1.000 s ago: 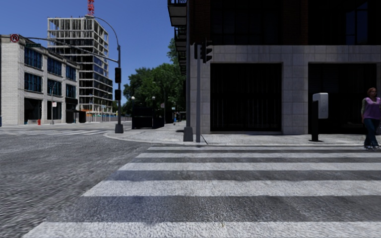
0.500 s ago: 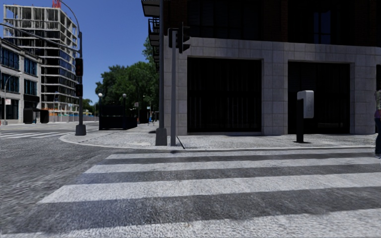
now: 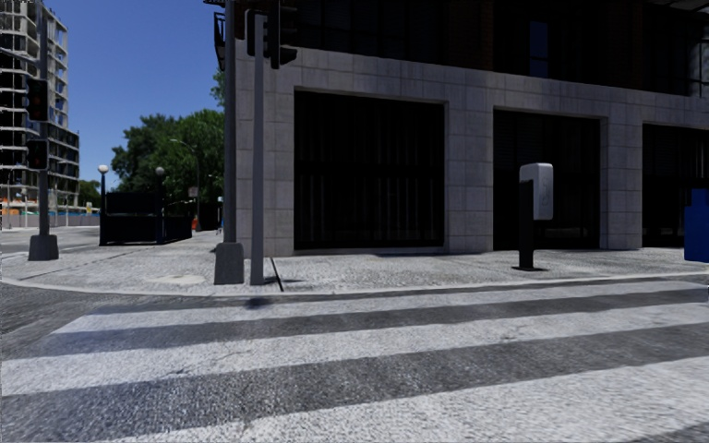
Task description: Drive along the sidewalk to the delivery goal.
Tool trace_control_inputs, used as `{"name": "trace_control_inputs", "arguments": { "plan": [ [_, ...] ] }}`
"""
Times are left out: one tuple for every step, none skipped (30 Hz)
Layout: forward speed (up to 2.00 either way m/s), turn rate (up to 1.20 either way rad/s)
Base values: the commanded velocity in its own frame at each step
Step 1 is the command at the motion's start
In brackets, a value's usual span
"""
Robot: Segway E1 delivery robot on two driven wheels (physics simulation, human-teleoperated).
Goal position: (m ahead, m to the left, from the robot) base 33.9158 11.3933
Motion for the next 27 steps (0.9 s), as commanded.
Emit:
{"name": "trace_control_inputs", "arguments": {
  "plan": [
    [2.00,-0.40],
    [2.00,-0.40],
    [2.00,-0.33],
    [2.00,-0.10],
    [2.00,0.00],
    [2.00,0.00],
    [2.00,0.00],
    [2.00,0.00],
    [2.00,0.00],
    [2.00,0.00],
    [2.00,0.00],
    [2.00,0.00],
    [2.00,0.00],
    [2.00,0.00],
    [2.00,0.00],
    [2.00,0.00],
    [2.00,0.00],
    [2.00,0.00],
    [2.00,0.00],
    [2.00,0.00],
    [2.00,0.00],
    [2.00,0.00],
    [2.00,0.00],
    [2.00,0.00],
    [2.00,0.00],
    [2.00,0.00],
    [2.00,0.00]
  ]
}}
